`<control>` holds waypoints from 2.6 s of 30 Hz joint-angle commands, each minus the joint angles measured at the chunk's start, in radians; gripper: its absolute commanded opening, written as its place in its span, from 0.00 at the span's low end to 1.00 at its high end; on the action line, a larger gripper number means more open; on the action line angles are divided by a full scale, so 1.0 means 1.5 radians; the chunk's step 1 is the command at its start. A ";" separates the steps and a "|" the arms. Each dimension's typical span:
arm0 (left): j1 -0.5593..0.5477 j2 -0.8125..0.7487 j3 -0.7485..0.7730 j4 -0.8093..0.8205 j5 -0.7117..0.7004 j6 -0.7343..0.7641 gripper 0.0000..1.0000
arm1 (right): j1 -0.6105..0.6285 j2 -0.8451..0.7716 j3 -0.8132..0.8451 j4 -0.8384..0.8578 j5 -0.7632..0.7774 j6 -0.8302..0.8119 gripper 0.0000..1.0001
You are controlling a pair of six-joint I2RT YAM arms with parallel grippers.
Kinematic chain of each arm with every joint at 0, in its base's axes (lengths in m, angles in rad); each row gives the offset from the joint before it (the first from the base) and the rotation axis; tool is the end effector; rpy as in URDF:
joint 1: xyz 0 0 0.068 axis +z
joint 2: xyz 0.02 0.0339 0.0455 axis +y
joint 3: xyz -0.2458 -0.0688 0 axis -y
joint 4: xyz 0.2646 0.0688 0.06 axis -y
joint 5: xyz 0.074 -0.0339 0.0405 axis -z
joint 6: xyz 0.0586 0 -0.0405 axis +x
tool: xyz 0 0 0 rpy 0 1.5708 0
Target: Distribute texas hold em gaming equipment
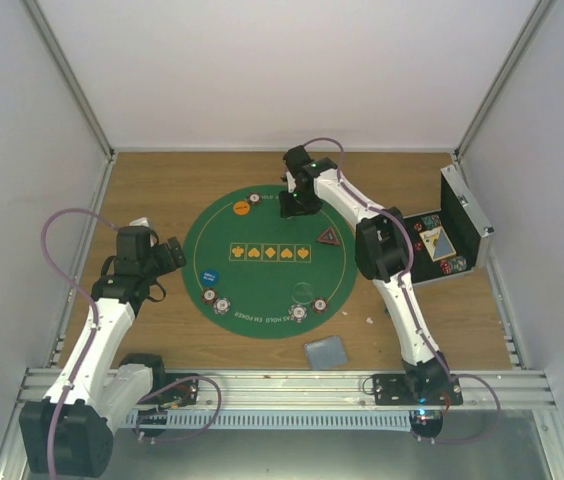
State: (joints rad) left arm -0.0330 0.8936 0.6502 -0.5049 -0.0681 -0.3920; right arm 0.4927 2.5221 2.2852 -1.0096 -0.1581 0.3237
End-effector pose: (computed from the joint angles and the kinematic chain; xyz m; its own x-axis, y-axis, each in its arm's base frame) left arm 0.2343 -0.0037 0.2094 -0.6220 -0.3608 -0.6949 -0.2754 0.9316 -0.2372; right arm 0.4656 0.2604 0.1274 -0.9544 -0.1559 -0.2546 -0.2191 0.9450 0.2428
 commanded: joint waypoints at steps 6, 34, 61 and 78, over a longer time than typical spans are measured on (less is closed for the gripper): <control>-0.006 0.002 -0.002 0.029 -0.003 0.002 0.94 | 0.005 0.037 0.036 0.075 -0.035 0.021 0.33; -0.007 0.009 -0.002 0.030 0.003 0.003 0.94 | 0.012 0.092 0.055 0.177 -0.098 0.051 0.33; -0.007 0.013 -0.003 0.032 0.007 0.004 0.94 | 0.022 0.115 0.053 0.150 -0.047 0.057 0.63; -0.008 0.005 -0.002 0.031 0.001 0.004 0.94 | 0.007 -0.111 -0.124 0.183 -0.023 0.013 0.94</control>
State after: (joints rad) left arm -0.0372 0.9100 0.6502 -0.5045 -0.0608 -0.3916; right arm 0.5209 2.4977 2.1826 -0.7219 -0.2314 0.3843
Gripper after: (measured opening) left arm 0.938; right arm 0.932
